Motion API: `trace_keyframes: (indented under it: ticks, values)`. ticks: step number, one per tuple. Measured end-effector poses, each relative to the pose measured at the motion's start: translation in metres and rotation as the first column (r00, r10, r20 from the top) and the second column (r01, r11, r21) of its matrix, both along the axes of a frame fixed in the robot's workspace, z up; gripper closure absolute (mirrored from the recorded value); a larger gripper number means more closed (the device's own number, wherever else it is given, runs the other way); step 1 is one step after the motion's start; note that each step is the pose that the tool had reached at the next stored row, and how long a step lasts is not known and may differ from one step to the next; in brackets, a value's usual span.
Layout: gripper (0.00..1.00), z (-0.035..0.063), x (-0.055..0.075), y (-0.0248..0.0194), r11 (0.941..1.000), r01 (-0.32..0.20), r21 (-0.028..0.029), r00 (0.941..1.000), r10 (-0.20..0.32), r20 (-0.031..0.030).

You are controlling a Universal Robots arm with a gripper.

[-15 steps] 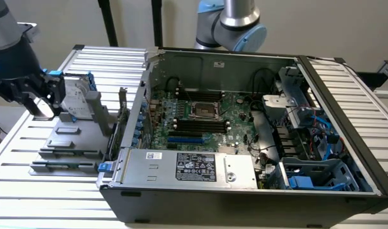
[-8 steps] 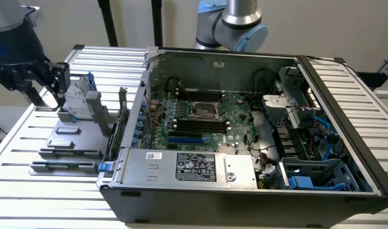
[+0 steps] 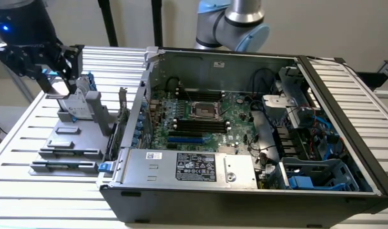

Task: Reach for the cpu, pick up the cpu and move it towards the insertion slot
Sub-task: 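Pick up the cpu and move it towards the insertion slot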

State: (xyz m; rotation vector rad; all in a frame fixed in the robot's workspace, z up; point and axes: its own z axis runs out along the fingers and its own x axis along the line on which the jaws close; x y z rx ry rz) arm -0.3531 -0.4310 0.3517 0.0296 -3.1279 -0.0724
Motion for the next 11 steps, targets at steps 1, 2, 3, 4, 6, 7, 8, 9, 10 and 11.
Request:
trace_keyframes:
  ticks: [1,2,3,4,6,7,8,9,10,11]
  values:
    - [0.45,0.0036,0.004,0.0000,1.0000,0.000,0.0021,1.0000,0.000,-0.0003]
    - [0.45,0.0075,0.009,0.0000,1.0000,0.000,0.0042,1.0000,0.000,-0.0008]
    - [0.45,0.0108,0.014,0.0000,1.0000,0.000,0.0065,1.0000,0.000,-0.0010]
    - [0.45,0.0136,0.018,0.0000,1.0000,0.000,0.0089,1.0000,0.000,-0.0012]
    - [0.45,0.0179,0.027,0.0000,0.9999,0.000,0.0121,1.0000,0.000,-0.0022]
    - [0.45,0.0198,0.032,0.0000,0.9999,0.000,0.0140,1.0000,0.000,-0.0024]
    - [0.45,0.0215,0.036,0.0000,0.9999,0.000,0.0159,1.0000,0.000,-0.0027]
    - [0.45,0.0229,0.041,-0.0001,0.9998,0.000,0.0175,1.0000,0.000,-0.0029]
    - [0.45,0.0244,0.046,0.0000,0.9998,0.000,0.0190,1.0000,0.000,-0.0032]
    - [0.45,0.0258,0.050,0.0000,0.9998,0.000,0.0205,1.0000,0.000,-0.0035]
